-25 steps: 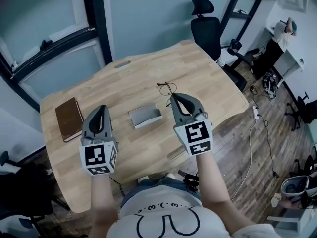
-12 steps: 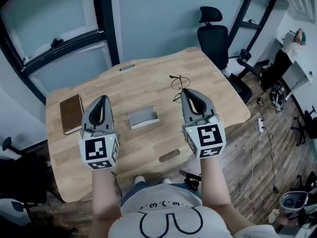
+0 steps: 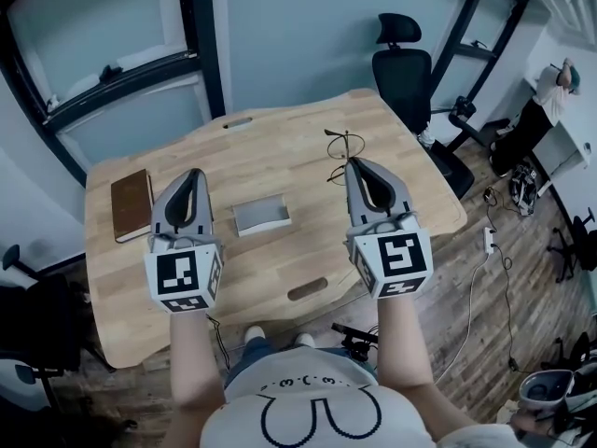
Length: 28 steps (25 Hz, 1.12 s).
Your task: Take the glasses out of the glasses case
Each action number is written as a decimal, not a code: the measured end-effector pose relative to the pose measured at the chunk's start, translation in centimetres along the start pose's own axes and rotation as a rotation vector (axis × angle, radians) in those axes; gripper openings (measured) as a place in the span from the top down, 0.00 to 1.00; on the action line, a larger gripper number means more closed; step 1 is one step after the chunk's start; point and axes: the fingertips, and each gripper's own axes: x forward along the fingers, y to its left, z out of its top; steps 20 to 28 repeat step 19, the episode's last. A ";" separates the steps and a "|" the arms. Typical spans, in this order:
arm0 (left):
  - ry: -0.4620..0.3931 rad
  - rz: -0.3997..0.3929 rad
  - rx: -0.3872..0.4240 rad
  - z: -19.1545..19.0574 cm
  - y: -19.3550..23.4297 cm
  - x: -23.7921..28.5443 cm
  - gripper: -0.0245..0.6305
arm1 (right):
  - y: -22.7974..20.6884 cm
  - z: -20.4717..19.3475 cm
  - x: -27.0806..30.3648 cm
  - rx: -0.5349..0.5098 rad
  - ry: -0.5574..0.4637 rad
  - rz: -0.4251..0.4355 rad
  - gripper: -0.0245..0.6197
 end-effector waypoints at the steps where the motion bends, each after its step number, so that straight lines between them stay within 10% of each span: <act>1: 0.003 0.002 -0.002 -0.1 0.0 0.0 0.94 | 0.0 -0.1 0.0 0.001 0.003 0.001 0.87; 28: 0.038 0.009 0.011 -1.0 0.4 0.4 0.94 | 0.3 -0.7 1.7 0.007 0.007 0.027 0.87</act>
